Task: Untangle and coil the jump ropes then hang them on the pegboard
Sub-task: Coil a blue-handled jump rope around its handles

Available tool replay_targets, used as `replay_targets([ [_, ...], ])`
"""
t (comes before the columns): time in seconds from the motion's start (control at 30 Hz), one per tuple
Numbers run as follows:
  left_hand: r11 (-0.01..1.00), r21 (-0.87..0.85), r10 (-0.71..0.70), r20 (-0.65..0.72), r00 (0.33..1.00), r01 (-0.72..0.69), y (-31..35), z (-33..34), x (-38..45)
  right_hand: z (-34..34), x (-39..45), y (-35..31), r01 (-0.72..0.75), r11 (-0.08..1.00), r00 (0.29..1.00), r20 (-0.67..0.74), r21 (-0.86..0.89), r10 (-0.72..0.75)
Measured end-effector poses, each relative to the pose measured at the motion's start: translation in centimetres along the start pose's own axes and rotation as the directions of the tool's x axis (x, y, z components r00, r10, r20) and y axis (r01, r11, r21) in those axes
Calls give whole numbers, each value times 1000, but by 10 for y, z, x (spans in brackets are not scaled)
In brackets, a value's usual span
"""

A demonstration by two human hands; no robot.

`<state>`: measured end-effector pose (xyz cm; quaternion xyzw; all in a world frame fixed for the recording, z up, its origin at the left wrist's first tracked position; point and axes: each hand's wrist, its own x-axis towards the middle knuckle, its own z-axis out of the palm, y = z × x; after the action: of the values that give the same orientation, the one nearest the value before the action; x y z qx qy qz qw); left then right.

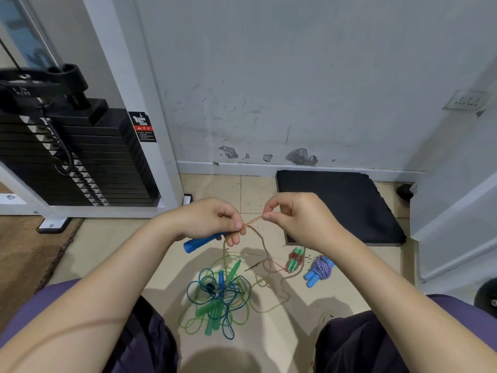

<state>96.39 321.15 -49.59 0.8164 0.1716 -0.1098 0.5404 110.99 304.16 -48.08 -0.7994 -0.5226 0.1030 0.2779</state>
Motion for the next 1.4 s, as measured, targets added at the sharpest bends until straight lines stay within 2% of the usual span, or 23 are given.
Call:
replay_targets([
  [0.17, 997, 42, -61, 71, 996, 58, -4, 3, 1, -6, -1, 6, -3, 977, 975, -218, 214, 51],
  [0.23, 999, 35, -29, 6, 1000, 28, 0, 1, 0, -9, 0, 10, -37, 952, 982, -163, 305, 90],
  [0.3, 993, -110, 39, -74, 996, -47, 7, 0, -1, -8, 0, 10, -65, 895, 994, -52, 441, 98],
  [0.37, 957, -270, 80, -102, 992, -105, 15, 0, -4, -3, -3, 6, -78, 861, 997, 41, 502, 67],
  [0.47, 955, -271, 106, -58, 993, -118, 19, 6, -6, 9, -5, 0, -53, 885, 995, 103, 463, 5],
  [0.53, 972, -208, 110, -22, 994, -112, 16, 8, -7, 10, -3, -2, -17, 954, 998, 69, 298, -4],
  [0.6, 985, -152, 87, -1, 996, -86, 14, 3, -8, 7, -1, 0, -18, 975, 1000, -2, 223, 19],
  [0.73, 994, -108, 19, -53, 998, -24, 9, -9, -12, -7, 3, 12, -84, 933, 966, -202, 350, 163],
  [0.83, 995, -94, 31, -77, 997, -38, 9, -8, -12, -6, 2, 14, -80, 919, 986, -105, 386, 130],
  [0.93, 983, -157, 91, -5, 996, -91, 13, 4, -9, 6, -3, 5, -53, 881, 998, 42, 470, 37],
  [1.0, 973, -202, 120, 26, 992, -112, 15, 10, -8, 12, -5, -2, -15, 902, 996, 86, 432, -24],
  [1.07, 974, -206, 105, 23, 994, -98, 14, 7, -7, 12, -4, -2, -1, 942, 998, 54, 335, -18],
  [1.13, 983, -167, 73, 9, 997, -70, 9, 0, -6, 7, -1, 1, -5, 962, 999, -46, 272, 18],
  [1.2, 998, -61, 24, 13, 1000, -23, 1, -8, -6, 2, 1, 5, -9, 956, 982, -177, 294, 64],
  [1.27, 997, 57, -43, 14, 999, 42, -7, -11, -7, -2, 3, 11, -42, 938, 961, -244, 343, 132],
  [1.33, 992, 104, -75, -23, 997, 77, -9, -12, -7, -1, 3, 15, -75, 925, 970, -188, 372, 154],
  [1.4, 998, 44, -32, -53, 998, 34, -4, -9, -8, 3, 2, 15, -95, 889, 987, -74, 448, 142],
])
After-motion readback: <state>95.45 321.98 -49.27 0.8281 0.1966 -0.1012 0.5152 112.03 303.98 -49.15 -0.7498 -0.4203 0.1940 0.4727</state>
